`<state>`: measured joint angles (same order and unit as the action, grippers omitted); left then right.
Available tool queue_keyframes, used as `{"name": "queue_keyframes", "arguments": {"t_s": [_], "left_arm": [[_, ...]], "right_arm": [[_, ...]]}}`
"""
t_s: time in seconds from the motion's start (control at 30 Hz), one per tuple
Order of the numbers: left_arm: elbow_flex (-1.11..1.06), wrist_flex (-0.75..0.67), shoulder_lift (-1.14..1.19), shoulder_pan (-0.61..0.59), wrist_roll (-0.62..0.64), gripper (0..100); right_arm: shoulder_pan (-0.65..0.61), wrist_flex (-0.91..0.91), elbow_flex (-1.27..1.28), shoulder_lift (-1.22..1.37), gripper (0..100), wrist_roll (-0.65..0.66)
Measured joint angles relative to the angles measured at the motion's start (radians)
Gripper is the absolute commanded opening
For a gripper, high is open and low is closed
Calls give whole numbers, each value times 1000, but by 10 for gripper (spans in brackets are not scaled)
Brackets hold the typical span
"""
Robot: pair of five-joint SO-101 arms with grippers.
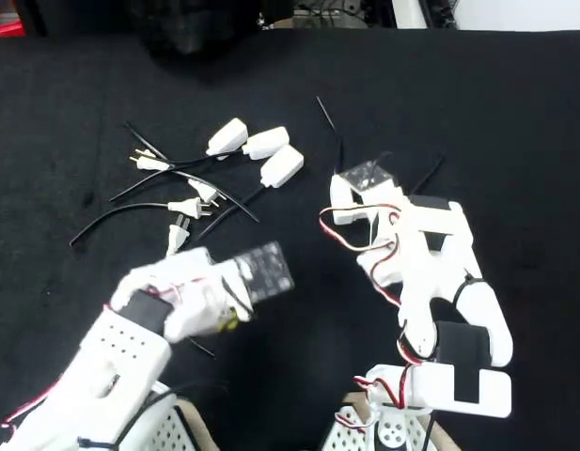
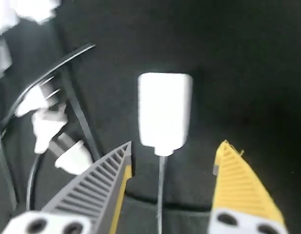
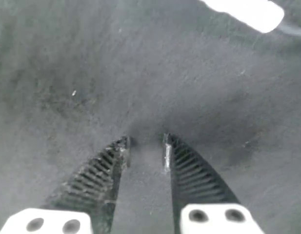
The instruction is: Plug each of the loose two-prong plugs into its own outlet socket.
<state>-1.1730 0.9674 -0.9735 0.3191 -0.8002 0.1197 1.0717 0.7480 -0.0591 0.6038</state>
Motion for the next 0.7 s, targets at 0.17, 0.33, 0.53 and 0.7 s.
{"name": "queue_keyframes", "arguments": {"t_s": [0.17,0.33,0.53,0.7], "left_arm": [[193,232,-86,-230,92,253],[218,292,-239,-574,107,253],[8,170,-322,-816,106,253],[-195,31,-327,-930,106,253]], "right_arm": [[-29,120,-87,0,113,-2],[-178,187,-126,-38,113,-9],[-512,178,-127,-166,136,-140],[-740,0,-183,-170,205,-410]]}}
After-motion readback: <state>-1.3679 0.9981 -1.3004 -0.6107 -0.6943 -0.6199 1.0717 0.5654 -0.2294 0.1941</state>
